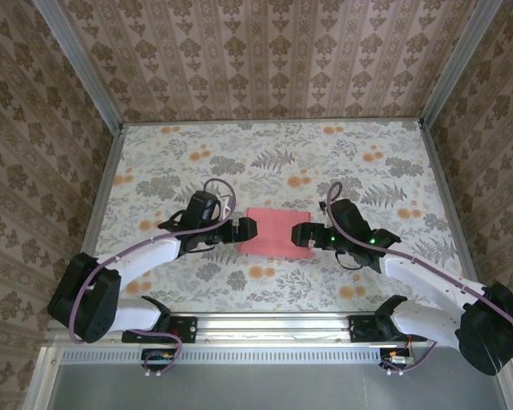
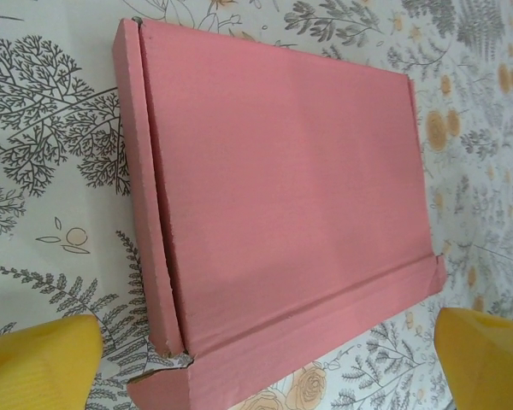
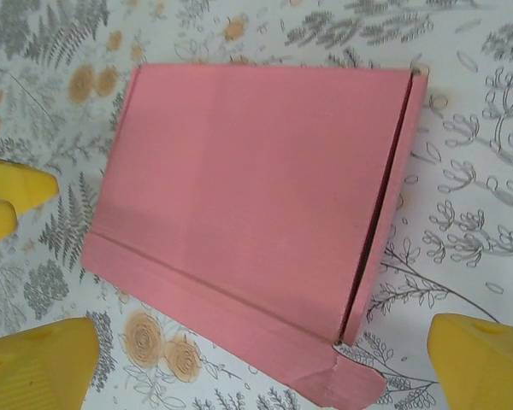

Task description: Fold the paper box

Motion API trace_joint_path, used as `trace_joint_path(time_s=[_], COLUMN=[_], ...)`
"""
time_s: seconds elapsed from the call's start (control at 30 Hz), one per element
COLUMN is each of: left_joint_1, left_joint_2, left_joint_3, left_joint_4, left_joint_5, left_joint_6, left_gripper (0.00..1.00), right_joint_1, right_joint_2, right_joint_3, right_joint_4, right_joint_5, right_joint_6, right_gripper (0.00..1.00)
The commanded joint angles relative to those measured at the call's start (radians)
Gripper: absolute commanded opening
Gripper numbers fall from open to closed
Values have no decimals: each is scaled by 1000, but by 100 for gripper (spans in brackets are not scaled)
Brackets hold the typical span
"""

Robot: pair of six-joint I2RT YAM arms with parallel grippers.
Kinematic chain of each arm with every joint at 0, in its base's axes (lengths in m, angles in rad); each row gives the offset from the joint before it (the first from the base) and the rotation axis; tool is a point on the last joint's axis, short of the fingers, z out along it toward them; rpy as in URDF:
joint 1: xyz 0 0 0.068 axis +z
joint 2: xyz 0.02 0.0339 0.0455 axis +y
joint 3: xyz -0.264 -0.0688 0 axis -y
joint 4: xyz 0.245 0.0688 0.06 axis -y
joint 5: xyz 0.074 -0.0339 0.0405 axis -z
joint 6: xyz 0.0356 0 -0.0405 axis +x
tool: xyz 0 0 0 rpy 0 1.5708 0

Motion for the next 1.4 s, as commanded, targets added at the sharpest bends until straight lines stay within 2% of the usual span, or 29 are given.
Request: trace_joint_path(time_s=[0.0, 0.17, 0.43, 0.67, 1.13, 1.37], left_joint_1=[-22, -25, -30, -27, -41, -44], left_joint_2=[19, 36, 89, 140, 192, 198], left_joint_3=[35, 47, 83, 132, 151, 145], left_joint_4=[-31, -55, -88, -152, -151, -108], left_joint_5=[-68, -59, 29, 93, 96, 136], left_joint_6=[-29, -40, 12, 82, 88, 82], left_gripper=[100, 100, 100, 100, 100, 100], right_joint_1=[-1, -6, -4, 2, 1, 2], right_joint_2=[35, 106, 158, 178, 197, 212], right_joint_3=[-19, -24, -68, -103, -89, -92], right_joint_4=[-22, 28, 107, 211, 246, 292], right_joint_5=[-45, -134, -110, -137, -173, -186], right_joint_6=[-7, 19, 101, 160, 137, 127], right_gripper=[100, 100, 100, 100, 100, 100])
